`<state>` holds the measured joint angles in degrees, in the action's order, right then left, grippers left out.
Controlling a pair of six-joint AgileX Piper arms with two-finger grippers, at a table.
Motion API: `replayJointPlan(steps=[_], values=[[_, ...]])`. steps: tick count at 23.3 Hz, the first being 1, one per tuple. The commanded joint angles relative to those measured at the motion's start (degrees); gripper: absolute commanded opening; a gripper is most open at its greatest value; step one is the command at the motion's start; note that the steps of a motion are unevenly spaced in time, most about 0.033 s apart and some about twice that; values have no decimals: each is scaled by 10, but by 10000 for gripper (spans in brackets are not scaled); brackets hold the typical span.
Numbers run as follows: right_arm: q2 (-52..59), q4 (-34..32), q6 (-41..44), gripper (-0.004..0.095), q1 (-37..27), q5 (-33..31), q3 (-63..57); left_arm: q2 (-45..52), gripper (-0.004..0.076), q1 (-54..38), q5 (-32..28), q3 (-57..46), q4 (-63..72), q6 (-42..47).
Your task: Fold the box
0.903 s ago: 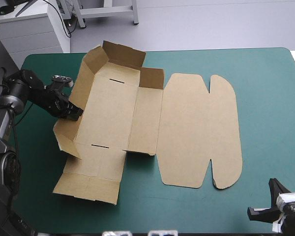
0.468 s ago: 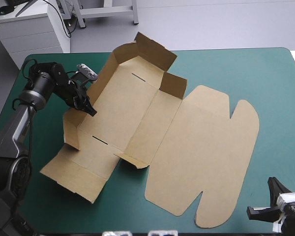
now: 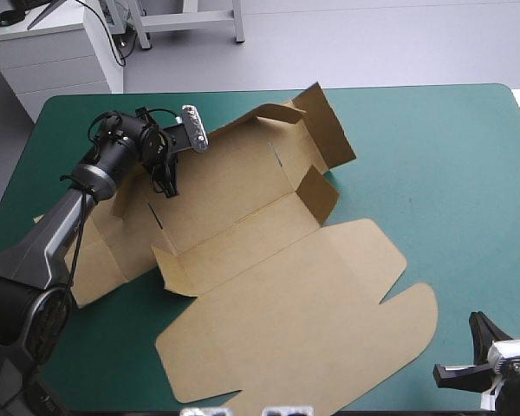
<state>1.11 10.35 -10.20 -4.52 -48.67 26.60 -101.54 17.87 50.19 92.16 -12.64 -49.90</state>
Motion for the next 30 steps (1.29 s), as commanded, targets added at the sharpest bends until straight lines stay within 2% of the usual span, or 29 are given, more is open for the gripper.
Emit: replayJointPlan(steps=[1, 6, 13, 21, 26, 30], values=[[8, 5, -2, -19, -1, 43, 14, 30, -8, 24, -73, 20, -77, -5], [8, 5, -2, -19, -1, 43, 14, 30, -8, 53, -143, 20, -132, -4], [8, 5, -2, -19, -1, 43, 14, 30, -8, 89, -146, 19, -203, 34], [8, 5, -2, -19, -1, 43, 14, 31, -8, 151, -160, -45, -556, 360], [8, 5, -2, -19, -1, 43, 14, 35, -8, 191, -152, -111, -694, 491], [8, 5, -2, -19, -1, 43, 14, 46, -8, 219, -130, -161, -776, 564]])
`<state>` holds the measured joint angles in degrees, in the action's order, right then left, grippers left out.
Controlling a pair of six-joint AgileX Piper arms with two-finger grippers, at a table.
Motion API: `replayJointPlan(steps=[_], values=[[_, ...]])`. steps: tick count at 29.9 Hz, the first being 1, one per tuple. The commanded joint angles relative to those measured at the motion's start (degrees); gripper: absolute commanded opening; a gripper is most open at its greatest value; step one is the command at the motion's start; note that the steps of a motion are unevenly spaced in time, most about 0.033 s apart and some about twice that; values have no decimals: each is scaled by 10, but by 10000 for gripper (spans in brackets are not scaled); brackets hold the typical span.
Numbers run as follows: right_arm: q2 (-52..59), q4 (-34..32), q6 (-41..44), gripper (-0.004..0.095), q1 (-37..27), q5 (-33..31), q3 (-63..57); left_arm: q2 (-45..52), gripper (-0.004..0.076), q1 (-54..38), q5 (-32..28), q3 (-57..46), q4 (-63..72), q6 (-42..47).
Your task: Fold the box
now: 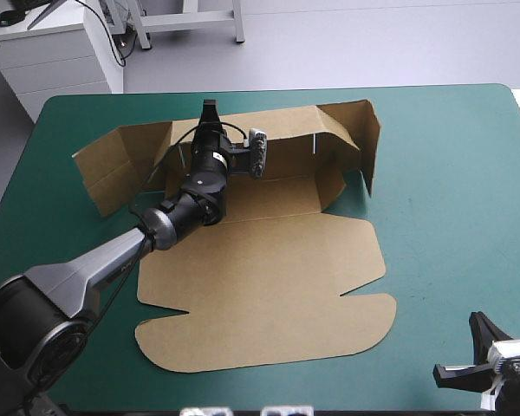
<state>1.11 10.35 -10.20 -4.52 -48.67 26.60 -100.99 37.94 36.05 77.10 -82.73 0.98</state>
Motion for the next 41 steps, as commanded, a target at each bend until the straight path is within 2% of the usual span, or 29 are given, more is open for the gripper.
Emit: replayJointPlan(steps=[1, 7, 12, 15, 20, 22, 27, 33, 41], values=[[8, 5, -2, -19, -1, 43, 14, 43, -8, 24, 16, -19, -85, 69], [8, 5, -2, -19, -1, 43, 14, 74, -8, 36, 22, -69, -100, 119], [8, 3, -2, -19, -1, 42, 14, 127, -8, 60, 25, -121, -149, 199], [8, 3, -2, -19, -1, 42, 14, 154, -8, 80, 29, -159, -150, 199], [8, 3, -2, -19, -1, 35, 14, 174, -8, 117, 87, -218, -155, 199], [8, 3, -2, -19, -1, 34, 14, 175, -8, 127, 94, -229, -170, 199], [8, 4, -2, -19, -1, 34, 14, 174, -7, 117, 69, -229, -223, 200], [8, 5, -2, -19, -1, 34, 14, 174, -8, 76, 25, -221, -223, 221], [8, 5, -2, -18, -1, 34, 14, 174, -8, 26, 5, -189, -223, 223]])
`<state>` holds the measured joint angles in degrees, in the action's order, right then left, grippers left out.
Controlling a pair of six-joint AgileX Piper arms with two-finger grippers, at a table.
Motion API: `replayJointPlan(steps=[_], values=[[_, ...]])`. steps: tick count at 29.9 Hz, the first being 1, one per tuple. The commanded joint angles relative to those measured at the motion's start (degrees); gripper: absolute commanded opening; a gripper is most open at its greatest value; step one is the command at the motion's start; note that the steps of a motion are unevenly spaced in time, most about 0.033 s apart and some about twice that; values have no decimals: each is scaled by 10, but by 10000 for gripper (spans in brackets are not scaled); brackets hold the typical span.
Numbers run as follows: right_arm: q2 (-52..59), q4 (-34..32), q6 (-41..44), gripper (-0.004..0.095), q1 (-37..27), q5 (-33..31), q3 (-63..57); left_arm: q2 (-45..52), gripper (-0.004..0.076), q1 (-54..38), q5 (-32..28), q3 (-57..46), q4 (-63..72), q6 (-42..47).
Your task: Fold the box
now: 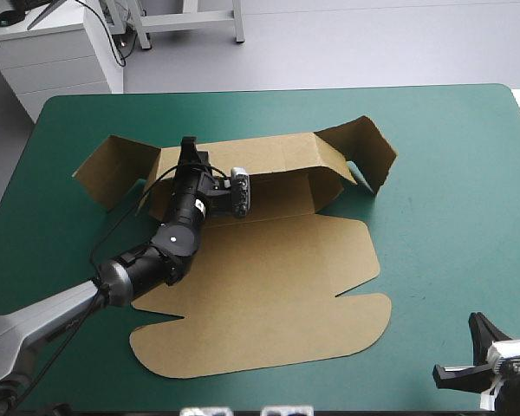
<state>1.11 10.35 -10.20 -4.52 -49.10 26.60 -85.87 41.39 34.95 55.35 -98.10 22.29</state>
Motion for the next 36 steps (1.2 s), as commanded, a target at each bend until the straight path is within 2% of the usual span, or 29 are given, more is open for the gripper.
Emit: replayJointPlan(steps=[1, 17, 26, 36], values=[[8, 5, -2, -18, -1, 38, 14, 23, -8, -10, 16, 31, -69, 10], [-23, 7, 2, -18, -1, 38, 14, 22, -8, -10, -26, 39, -69, 8], [-99, 54, 0, -17, -1, 72, 15, -1, -8, -7, -24, 39, -69, 8], [-169, 82, -5, -17, -1, 73, 18, -17, -8, -6, -22, 39, -69, 8]])
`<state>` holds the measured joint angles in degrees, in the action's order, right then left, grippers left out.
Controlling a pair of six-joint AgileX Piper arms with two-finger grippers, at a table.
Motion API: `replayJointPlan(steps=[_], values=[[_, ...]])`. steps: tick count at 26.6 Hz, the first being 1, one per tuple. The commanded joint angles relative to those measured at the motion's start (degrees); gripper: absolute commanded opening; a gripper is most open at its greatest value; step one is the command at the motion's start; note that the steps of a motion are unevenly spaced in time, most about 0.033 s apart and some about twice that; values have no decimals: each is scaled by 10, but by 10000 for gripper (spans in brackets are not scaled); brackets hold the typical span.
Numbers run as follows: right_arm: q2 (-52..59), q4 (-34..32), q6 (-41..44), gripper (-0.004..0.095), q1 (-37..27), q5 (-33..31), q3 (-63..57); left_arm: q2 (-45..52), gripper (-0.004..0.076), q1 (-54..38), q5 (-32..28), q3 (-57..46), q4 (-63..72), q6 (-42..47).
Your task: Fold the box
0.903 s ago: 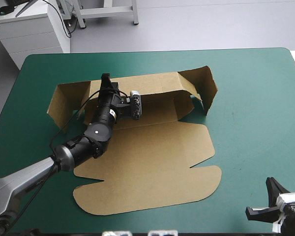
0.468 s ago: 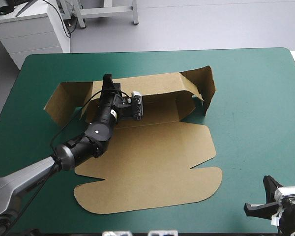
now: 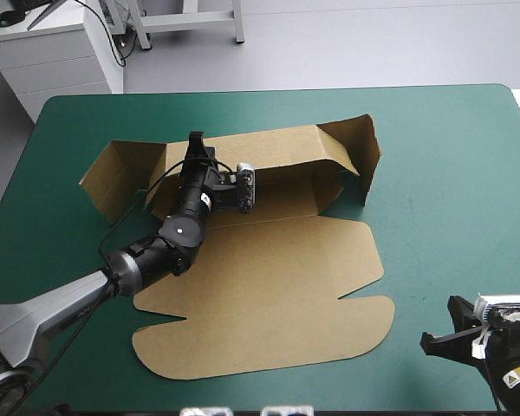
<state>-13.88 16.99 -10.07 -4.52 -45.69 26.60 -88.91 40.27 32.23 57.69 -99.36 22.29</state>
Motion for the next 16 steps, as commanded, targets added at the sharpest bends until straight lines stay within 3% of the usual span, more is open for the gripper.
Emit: replayJointPlan(steps=[1, 10, 16], values=[[-21, 17, -6, -17, -1, 39, 18, 14, -8, 5, 4, 16, -56, 8], [-21, 16, -6, -17, -1, 38, 18, 38, -8, 86, 54, 16, -55, 63], [-31, 14, -6, -17, -1, 25, 18, 60, -8, 164, 142, 4, -33, 65]])
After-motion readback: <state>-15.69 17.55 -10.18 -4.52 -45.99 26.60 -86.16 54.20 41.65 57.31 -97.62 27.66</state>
